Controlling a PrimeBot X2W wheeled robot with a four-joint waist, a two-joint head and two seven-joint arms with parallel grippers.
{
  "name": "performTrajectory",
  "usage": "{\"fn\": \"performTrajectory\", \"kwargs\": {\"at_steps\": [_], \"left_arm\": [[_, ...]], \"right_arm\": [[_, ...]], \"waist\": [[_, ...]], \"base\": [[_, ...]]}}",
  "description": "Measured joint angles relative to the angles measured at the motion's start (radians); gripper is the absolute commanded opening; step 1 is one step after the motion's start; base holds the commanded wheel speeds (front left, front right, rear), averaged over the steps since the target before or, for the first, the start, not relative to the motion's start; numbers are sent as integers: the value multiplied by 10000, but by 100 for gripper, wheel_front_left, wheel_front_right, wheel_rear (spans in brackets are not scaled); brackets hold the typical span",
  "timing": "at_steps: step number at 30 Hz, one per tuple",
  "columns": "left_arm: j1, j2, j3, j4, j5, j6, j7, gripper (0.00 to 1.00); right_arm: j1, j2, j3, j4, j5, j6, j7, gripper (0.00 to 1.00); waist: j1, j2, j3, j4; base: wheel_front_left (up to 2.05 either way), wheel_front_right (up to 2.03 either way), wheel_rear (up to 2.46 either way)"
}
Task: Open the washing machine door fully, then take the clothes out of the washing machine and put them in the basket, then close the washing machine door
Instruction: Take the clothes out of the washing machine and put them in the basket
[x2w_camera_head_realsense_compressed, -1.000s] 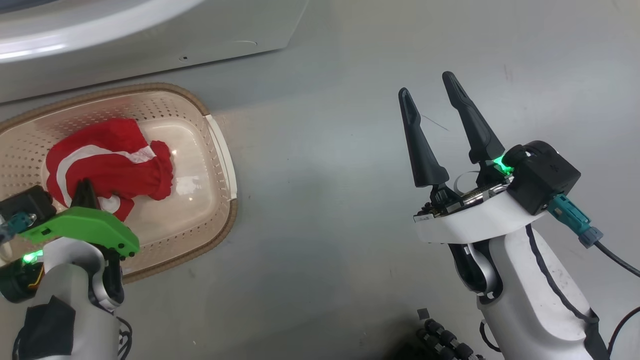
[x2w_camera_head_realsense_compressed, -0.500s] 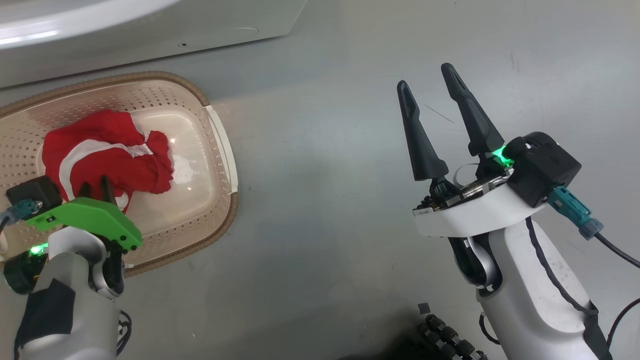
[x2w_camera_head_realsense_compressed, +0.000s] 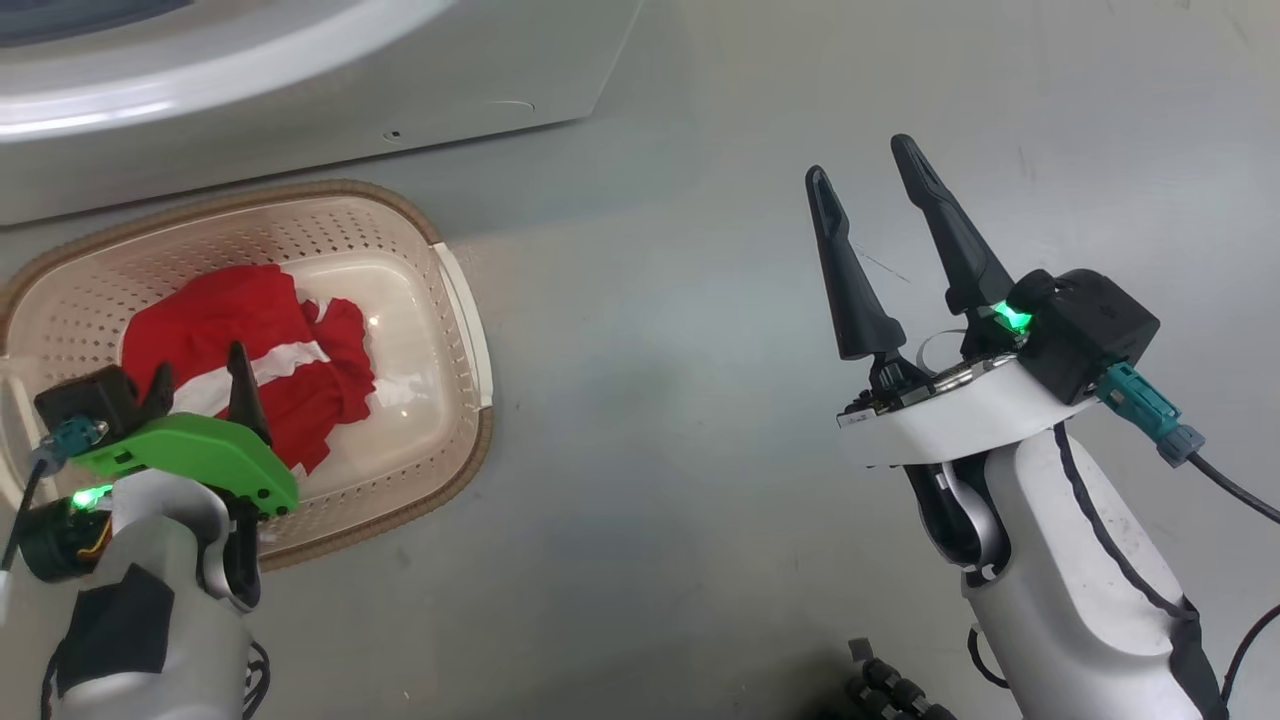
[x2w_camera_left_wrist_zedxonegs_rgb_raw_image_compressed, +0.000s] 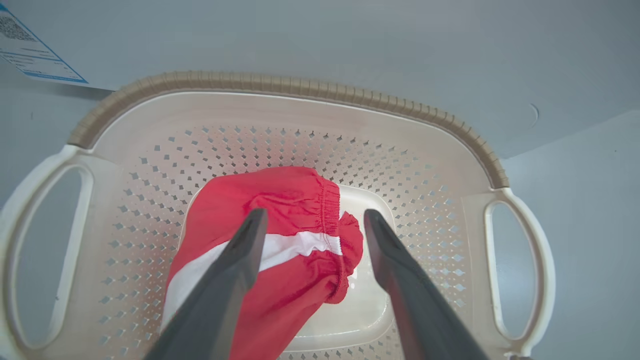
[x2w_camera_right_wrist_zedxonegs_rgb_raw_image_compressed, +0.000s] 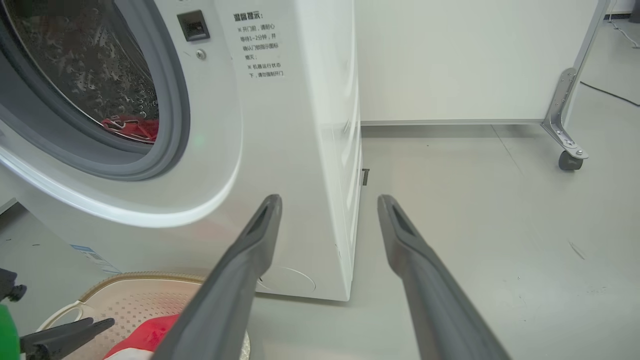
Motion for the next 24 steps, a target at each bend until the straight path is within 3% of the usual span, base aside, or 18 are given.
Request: {"fn": "performTrajectory", "kwargs": {"at_steps": [7,24], "left_arm": [[40,-65,-153,-259,203,-167,-1022,100],[1211,-157,-681,-2176,1126,-345,-1170,100]], "right_arm": [[247,0,-433,401,-148,-59,0,100],[1431,-73,-1141,1183,-522,-100,0,100]], "waist": [[0,0,-659,263],[0,0,-2809,1173]], "base": [[0,0,0],[0,0,0]]}}
